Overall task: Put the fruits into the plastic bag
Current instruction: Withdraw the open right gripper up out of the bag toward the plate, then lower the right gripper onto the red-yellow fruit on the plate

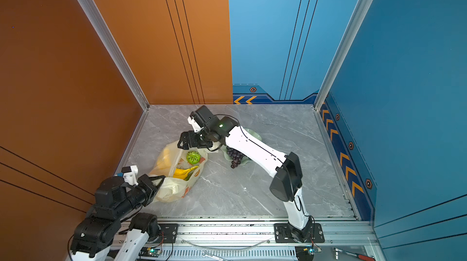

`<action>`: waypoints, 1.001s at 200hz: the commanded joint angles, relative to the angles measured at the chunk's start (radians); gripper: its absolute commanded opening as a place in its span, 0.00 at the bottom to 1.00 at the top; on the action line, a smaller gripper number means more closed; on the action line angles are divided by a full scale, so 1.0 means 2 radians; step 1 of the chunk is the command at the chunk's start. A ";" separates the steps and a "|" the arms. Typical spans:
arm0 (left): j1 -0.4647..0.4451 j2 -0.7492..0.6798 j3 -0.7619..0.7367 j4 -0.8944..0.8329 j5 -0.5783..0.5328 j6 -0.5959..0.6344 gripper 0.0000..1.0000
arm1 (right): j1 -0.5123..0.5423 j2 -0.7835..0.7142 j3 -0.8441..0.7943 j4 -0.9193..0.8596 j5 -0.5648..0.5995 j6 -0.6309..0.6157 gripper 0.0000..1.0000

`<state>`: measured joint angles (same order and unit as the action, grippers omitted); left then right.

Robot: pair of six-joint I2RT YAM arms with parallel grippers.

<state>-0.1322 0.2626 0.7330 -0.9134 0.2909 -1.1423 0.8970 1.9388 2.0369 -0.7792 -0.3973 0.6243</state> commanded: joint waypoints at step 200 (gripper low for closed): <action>-0.002 0.034 0.026 -0.003 -0.008 0.011 0.00 | -0.179 0.057 -0.046 -0.071 0.131 -0.298 0.99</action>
<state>-0.1322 0.3145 0.7540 -0.9134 0.2882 -1.1416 0.5526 2.0151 1.8809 -0.9073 -0.1104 0.0483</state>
